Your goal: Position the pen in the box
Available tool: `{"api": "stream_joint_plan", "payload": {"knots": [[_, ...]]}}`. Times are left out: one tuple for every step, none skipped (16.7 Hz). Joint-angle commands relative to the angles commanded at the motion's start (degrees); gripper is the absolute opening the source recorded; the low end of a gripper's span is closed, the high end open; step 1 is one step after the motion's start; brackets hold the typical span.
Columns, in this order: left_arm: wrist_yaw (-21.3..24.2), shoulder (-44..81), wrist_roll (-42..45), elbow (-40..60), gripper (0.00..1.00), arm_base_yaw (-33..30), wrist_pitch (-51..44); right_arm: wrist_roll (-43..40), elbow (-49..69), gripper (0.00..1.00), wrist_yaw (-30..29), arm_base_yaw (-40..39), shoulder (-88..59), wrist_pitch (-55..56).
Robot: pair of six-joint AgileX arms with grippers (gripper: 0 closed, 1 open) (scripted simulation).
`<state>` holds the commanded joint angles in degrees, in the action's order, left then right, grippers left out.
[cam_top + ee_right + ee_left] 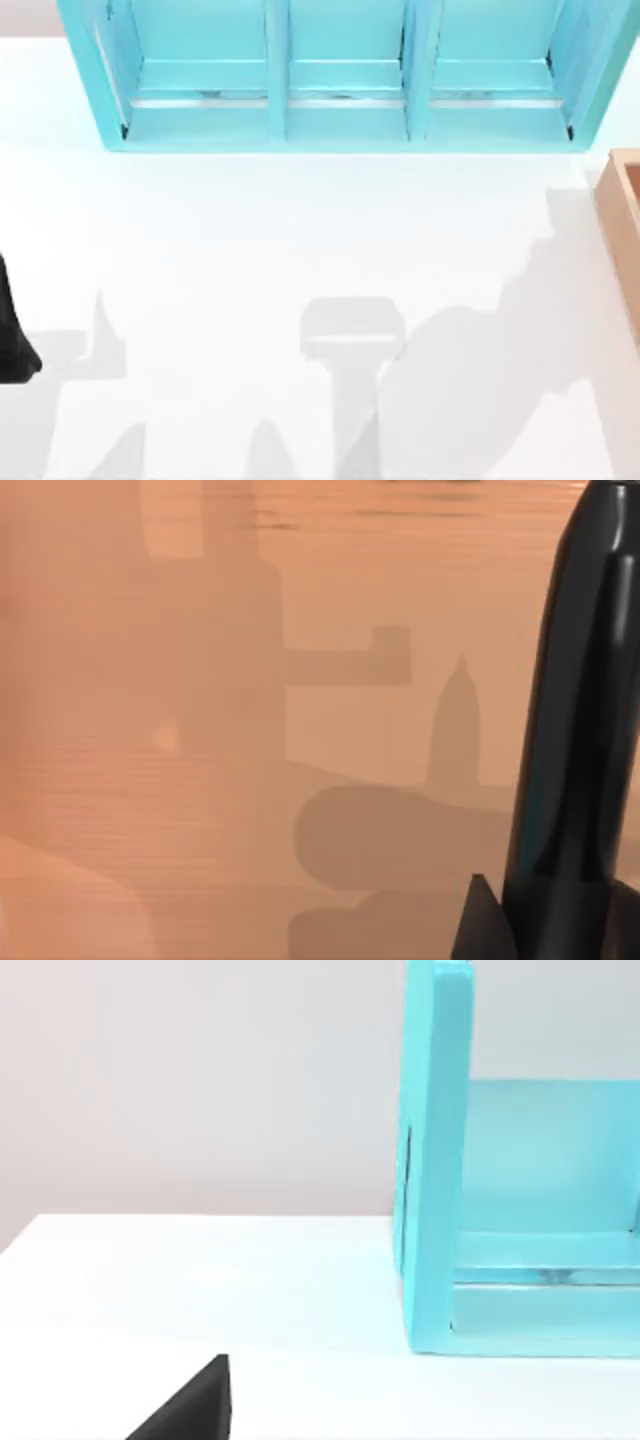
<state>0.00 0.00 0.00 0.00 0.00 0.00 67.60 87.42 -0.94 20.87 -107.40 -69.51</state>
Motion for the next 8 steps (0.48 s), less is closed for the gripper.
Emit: {"api": "stream_joint_plan", "payload": {"knots": [[0.0, 0.0, 0.0, 0.0, 1.00, 0.0, 0.0, 0.8, -1.6, 0.00, 0.0, -1.4, 0.1, 1.7], [0.0, 0.0, 0.0, 0.0, 1.00, 0.0, 0.0, 1.4, -3.2, 0.00, 0.1, -2.2, 0.1, 3.4], [0.0, 0.0, 0.0, 0.0, 1.00, 0.0, 0.0, 1.6, -4.8, 0.00, 0.1, -2.4, 0.1, 5.0], [0.0, 0.0, 0.0, 0.0, 1.00, 0.0, 0.0, 1.5, -6.4, 0.00, 0.2, -2.1, 0.1, 6.3], [0.0, 0.0, 0.0, 0.0, 1.00, 0.0, 0.0, 1.2, -7.8, 0.00, 0.3, -1.2, 0.3, 7.3], [0.0, 0.0, 0.0, 0.0, 1.00, 0.0, 0.0, 0.7, -9.0, 0.00, 0.4, 0.2, 0.5, 8.1], [0.0, 0.0, 0.0, 0.0, 1.00, 0.0, 0.0, 0.1, -9.9, 0.00, 0.5, 1.5, 0.7, 8.7], [0.0, 0.0, 0.0, 0.0, 1.00, 0.0, 0.0, -0.2, -10.3, 0.00, 0.6, 2.3, 0.8, 9.1]]}}
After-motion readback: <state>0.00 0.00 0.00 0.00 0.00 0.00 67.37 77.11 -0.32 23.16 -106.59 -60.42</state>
